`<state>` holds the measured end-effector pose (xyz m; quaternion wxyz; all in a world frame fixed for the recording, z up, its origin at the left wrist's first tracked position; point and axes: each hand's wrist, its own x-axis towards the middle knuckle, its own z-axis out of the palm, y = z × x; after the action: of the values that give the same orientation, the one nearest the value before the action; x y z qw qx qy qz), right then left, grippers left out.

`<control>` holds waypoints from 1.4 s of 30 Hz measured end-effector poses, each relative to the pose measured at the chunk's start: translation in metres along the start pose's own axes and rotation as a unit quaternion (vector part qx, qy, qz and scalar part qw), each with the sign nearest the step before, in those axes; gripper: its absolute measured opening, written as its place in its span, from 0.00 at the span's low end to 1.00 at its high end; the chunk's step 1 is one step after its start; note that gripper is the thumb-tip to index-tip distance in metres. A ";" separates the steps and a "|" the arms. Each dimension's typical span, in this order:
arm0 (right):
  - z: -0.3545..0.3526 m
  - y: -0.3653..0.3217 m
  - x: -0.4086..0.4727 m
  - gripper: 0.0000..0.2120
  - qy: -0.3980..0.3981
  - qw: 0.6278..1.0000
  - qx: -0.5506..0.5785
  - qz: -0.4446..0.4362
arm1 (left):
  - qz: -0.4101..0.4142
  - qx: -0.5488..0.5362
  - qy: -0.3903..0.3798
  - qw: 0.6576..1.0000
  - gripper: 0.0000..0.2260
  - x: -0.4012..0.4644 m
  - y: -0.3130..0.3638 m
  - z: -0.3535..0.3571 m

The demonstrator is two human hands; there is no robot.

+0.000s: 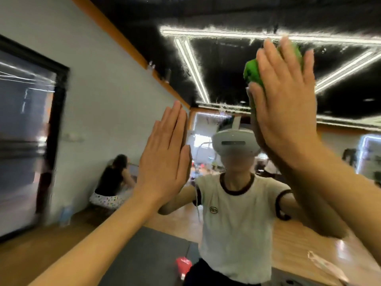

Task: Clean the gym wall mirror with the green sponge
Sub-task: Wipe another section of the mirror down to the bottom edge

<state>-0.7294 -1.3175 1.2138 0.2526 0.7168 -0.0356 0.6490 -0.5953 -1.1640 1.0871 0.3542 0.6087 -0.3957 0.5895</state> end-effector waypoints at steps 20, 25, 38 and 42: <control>0.011 -0.085 -0.098 0.26 -0.022 0.998 -0.033 0.039 | 0.045 -0.028 -0.055 0.997 0.29 0.005 -0.068 -0.031; 0.005 -0.077 -0.115 0.25 -0.064 0.996 -0.045 -0.039 | 0.060 -0.015 -0.047 0.997 0.28 0.005 -0.071 -0.025; 0.017 -0.121 -0.143 0.25 -0.080 0.993 -0.062 -0.060 | 0.065 -0.021 -0.041 0.997 0.28 0.003 -0.074 -0.022; 0.013 -0.081 -0.052 0.25 -0.039 0.998 -0.053 -0.009 | 0.063 -0.029 -0.042 0.997 0.29 0.003 -0.074 -0.022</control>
<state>-0.6947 -1.2671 1.1386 0.2950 0.7276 -0.0733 0.6150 -0.5387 -1.1125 1.0938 0.3174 0.5963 -0.4645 0.5726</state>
